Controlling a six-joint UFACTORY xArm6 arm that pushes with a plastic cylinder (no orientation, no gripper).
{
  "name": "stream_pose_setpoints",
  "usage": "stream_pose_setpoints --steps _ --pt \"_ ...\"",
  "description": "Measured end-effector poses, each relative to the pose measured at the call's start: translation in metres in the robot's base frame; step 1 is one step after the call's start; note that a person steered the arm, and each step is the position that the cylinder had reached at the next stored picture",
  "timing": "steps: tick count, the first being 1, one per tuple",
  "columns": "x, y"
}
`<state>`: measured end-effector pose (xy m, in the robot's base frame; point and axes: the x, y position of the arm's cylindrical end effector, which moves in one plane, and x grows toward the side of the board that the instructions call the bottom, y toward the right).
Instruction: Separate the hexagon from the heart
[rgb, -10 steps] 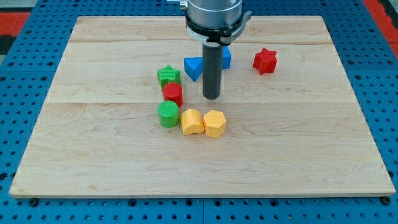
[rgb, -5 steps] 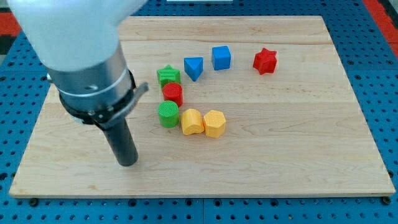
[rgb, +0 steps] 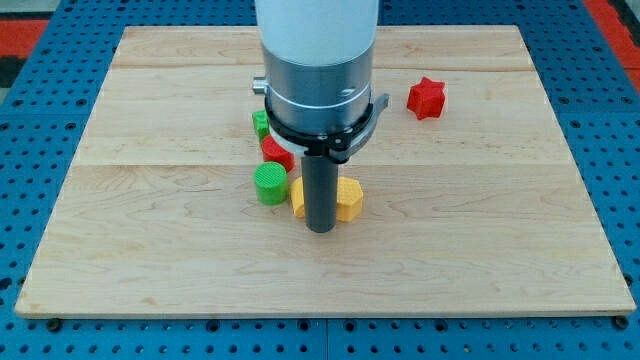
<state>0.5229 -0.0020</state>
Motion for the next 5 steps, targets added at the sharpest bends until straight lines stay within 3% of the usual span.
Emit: stream_pose_setpoints --steps 4,5 --pt "-0.013 0.037" --pt "0.021 0.022"
